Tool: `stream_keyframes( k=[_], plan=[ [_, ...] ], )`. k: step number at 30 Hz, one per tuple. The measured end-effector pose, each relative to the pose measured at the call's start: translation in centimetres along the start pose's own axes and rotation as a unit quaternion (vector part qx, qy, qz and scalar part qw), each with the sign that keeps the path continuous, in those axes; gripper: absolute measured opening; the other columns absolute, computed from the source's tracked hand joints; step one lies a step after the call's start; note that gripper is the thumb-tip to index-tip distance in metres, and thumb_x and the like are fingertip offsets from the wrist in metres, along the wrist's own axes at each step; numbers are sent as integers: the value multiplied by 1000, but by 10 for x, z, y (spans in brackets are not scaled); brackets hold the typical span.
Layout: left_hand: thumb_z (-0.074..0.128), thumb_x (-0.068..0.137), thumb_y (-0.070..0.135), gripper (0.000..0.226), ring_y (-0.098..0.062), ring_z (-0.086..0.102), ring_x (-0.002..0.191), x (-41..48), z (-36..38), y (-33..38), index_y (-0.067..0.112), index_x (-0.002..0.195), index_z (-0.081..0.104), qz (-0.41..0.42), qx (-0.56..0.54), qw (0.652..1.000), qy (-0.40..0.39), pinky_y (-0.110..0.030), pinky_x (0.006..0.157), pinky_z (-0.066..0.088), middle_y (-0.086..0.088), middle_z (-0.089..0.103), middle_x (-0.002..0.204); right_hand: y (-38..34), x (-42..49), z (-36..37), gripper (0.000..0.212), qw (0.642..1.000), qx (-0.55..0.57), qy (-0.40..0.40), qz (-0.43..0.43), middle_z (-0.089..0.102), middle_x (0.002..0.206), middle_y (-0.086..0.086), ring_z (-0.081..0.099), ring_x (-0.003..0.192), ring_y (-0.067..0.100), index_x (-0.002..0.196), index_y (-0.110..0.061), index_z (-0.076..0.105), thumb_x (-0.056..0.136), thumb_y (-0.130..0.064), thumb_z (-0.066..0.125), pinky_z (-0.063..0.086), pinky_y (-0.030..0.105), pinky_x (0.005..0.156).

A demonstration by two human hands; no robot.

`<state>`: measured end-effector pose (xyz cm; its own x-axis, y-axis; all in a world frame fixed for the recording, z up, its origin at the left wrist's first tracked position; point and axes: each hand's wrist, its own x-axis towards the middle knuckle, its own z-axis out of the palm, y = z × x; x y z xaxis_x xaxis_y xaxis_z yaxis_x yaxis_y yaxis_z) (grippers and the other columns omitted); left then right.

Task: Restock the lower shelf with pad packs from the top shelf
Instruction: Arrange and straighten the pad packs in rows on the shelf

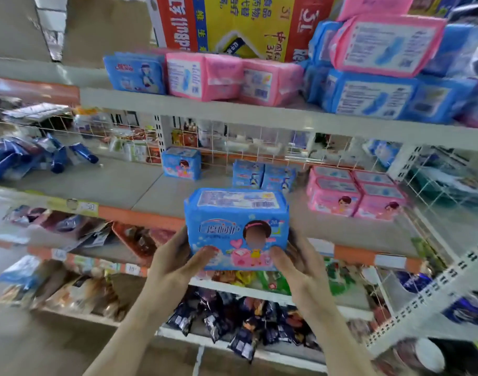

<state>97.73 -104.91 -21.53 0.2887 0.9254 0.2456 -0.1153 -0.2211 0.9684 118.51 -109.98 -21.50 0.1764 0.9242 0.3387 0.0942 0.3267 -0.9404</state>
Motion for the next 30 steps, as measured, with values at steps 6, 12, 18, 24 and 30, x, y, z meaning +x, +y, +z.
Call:
stream_keyframes(
  k=[6, 12, 18, 24, 30],
  plan=[
    [78, 80, 22, 35, -12, 70, 104, -24, 7, -15, 41, 109, 72, -26, 28, 999, -18, -23, 86, 54, 3, 76, 111, 13, -30, -9, 61, 999, 13, 1, 31, 63, 135, -6, 57, 128, 15, 148, -17, 41, 90, -17, 59, 47, 33, 106],
    [83, 68, 41, 66, -18, 70, 107, -20, -10, -24, 17, 127, 63, -34, 0, 999, -25, -23, 84, 56, -1, 75, 114, 23, -32, 1, 66, 999, 4, 16, 50, 58, 141, -8, 52, 133, 14, 150, -19, 38, 89, -21, 61, 43, 37, 110],
    [89, 66, 37, 73, -23, 69, 110, -11, -68, -31, 16, 130, 61, -65, -53, 996, -13, -28, 83, 58, -7, 73, 117, 34, -16, 55, 61, 998, 33, 15, 59, 63, 134, -10, 57, 127, 11, 144, -21, 45, 85, -19, 62, 48, 26, 102],
    [69, 76, 8, 48, -22, 71, 106, 1, -147, -36, 39, 112, 74, -70, -85, 994, -2, -31, 82, 59, -7, 75, 113, 48, 10, 129, 64, 997, 22, -7, 70, 60, 138, -8, 55, 129, 13, 148, -22, 42, 87, -22, 63, 50, 23, 96],
    [75, 73, 14, 55, -21, 71, 105, 23, -206, -43, 20, 127, 62, -87, -84, 993, 0, -26, 78, 59, -3, 76, 111, 61, 30, 187, 60, 997, 26, 10, 77, 63, 134, -7, 58, 126, 13, 146, -19, 45, 89, -18, 65, 50, 21, 94]
  ],
)
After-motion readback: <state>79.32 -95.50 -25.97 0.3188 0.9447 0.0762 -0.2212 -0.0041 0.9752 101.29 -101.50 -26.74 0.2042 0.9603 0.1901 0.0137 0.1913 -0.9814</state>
